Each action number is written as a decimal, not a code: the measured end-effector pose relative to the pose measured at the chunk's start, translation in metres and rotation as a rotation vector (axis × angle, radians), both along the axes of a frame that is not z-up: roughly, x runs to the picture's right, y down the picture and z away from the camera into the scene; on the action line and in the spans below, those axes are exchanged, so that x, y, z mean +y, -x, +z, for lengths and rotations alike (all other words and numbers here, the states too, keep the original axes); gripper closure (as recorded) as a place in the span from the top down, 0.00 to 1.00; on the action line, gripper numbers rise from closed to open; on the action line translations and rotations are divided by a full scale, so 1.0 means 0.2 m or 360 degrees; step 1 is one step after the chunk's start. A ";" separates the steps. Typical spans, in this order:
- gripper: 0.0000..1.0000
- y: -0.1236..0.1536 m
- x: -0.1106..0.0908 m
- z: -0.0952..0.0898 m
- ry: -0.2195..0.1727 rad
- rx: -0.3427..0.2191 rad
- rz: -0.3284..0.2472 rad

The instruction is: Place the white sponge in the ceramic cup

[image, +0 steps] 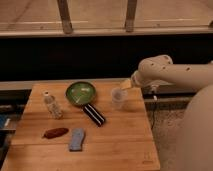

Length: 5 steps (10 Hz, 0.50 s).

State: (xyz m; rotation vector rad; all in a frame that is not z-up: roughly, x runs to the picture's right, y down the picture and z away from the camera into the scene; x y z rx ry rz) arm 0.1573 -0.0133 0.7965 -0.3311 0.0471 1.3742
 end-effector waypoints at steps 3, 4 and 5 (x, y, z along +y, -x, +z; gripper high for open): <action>0.80 0.00 0.00 0.00 0.0000 0.0000 0.0000; 0.80 0.00 0.00 0.00 -0.0003 0.0001 0.0000; 0.80 0.00 0.00 -0.01 -0.0003 0.0024 -0.0022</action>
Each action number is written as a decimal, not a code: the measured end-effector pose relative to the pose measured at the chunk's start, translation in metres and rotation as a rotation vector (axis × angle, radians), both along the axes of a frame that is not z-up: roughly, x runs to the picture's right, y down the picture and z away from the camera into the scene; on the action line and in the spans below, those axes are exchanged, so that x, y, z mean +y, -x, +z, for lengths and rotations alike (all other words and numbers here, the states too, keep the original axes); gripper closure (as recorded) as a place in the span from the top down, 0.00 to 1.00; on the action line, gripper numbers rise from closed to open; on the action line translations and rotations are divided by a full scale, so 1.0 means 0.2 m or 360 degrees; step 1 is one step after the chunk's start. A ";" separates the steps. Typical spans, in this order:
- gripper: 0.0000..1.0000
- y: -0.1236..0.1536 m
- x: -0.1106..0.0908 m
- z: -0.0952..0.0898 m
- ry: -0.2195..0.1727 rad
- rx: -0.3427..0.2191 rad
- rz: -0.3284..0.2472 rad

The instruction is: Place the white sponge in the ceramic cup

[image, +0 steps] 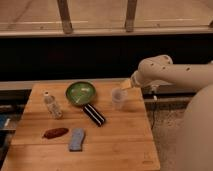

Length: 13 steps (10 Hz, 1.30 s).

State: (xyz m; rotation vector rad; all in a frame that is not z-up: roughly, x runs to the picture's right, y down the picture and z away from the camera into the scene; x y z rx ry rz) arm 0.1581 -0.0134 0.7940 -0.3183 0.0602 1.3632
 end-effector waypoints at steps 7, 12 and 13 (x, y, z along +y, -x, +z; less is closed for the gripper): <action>0.80 0.18 0.18 -0.25 0.0046 0.0163 -0.0366; 0.80 0.54 0.35 -0.23 0.0171 -0.0043 -0.0481; 0.80 0.64 0.36 -0.23 0.0171 -0.0106 -0.0497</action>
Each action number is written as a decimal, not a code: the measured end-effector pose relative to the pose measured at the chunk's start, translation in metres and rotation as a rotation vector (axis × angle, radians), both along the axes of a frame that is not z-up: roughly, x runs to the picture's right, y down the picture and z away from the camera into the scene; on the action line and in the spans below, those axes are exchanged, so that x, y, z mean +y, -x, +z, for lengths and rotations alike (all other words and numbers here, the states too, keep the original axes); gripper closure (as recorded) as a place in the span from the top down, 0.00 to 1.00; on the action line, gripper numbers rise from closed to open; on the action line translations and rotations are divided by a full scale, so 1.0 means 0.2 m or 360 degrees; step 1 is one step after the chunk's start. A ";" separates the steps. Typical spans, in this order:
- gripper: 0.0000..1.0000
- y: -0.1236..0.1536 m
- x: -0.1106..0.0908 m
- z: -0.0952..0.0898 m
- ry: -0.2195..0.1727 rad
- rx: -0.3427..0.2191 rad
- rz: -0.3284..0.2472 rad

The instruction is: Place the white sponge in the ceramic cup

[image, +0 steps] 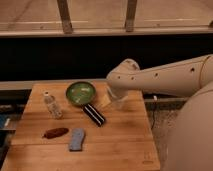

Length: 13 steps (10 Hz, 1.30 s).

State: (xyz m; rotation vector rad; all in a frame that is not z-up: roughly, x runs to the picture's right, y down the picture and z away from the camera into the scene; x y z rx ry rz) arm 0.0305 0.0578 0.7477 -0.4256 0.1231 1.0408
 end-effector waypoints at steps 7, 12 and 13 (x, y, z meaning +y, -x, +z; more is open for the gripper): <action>0.80 0.23 0.06 -0.02 0.0036 -0.0136 0.0006; 0.80 0.45 0.31 0.00 0.0156 -0.0232 -0.0199; 0.80 0.47 0.35 0.01 0.0173 -0.0245 -0.0212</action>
